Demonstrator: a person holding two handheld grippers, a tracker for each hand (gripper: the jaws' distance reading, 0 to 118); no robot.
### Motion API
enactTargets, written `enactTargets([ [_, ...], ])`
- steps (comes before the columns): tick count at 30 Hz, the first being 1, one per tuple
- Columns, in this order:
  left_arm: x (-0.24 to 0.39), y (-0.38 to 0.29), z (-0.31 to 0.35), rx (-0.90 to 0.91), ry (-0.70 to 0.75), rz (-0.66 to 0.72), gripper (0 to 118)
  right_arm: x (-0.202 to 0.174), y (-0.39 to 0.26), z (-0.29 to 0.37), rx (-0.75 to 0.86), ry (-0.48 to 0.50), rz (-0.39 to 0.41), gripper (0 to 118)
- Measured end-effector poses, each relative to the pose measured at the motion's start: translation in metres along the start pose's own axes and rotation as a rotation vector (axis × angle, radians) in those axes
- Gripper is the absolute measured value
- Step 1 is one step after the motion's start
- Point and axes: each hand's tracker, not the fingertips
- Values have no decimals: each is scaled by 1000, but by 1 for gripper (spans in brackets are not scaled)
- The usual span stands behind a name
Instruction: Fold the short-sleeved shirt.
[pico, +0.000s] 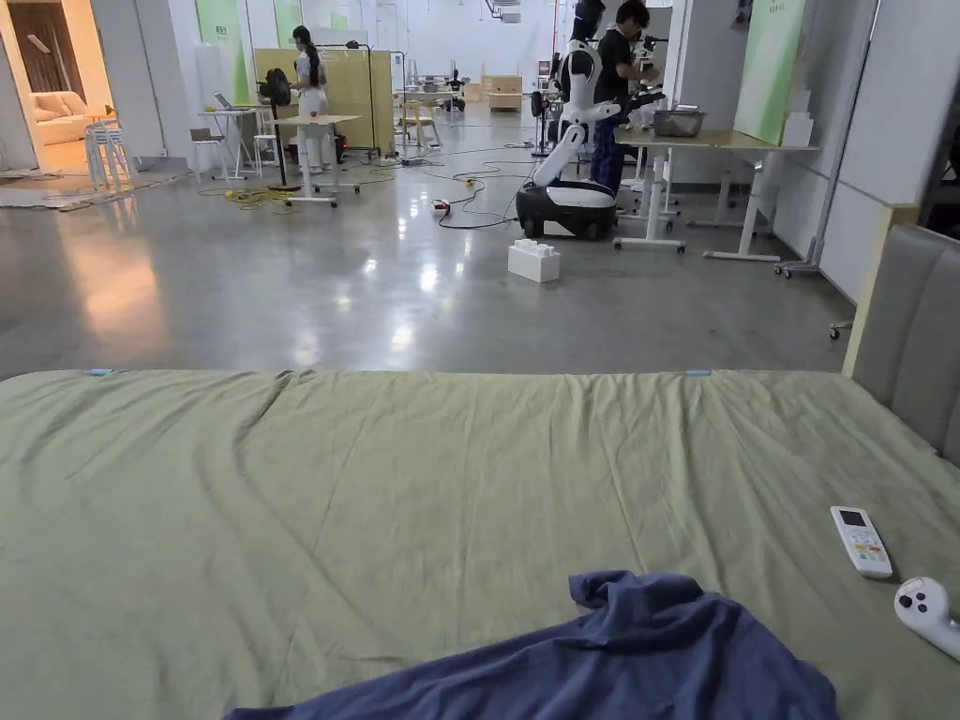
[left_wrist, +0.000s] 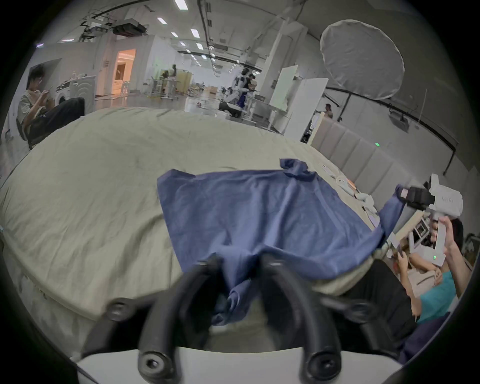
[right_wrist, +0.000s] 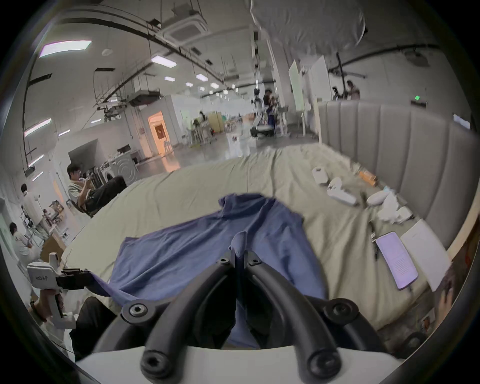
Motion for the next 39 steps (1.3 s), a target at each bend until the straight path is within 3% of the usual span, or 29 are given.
enactTargets([
  [1, -1, 3, 0, 12, 0, 11, 78, 5, -4, -14, -35, -15, -1, 17],
  [2, -3, 5, 2, 32, 3, 22, 83, 5, -8, -25, -36, -41, -16, 39],
  [3, -3, 9, 5, 41, 3, 25, 84, 6, -9, -33, -43, -53, -18, 69],
  [4, -2, 13, 9, 54, 9, 25, 84, 6, -10, -38, -59, -61, -24, 80],
  [9, 7, 28, 40, 136, 102, -64, 84, 13, -19, -15, 7, -33, -39, 81],
  [15, 29, 43, 78, 300, 143, -64, 86, 16, -17, 27, 148, -111, 86, 87],
  [23, 57, 62, 83, 406, 188, -126, 84, 10, -10, 49, 258, -156, 96, 87],
  [25, 64, 63, 86, 414, 179, -146, 75, 6, -11, 54, 276, -141, 96, 82],
  [26, 67, 63, 87, 416, 174, -161, 66, 4, -11, 57, 283, -133, 98, 74],
  [27, 72, 64, 89, 407, 162, -181, 49, 1, -10, 58, 274, -132, 104, 56],
  [30, 85, 63, 97, 386, 148, -228, 12, -10, -13, 61, 272, -135, 143, 6],
  [33, 92, 64, 107, 372, 93, -236, 0, -20, -11, 64, 257, -107, 167, 0],
  [39, 85, 66, 105, 372, 130, -225, 0, -28, -6, 66, 271, -62, 161, 0],
])
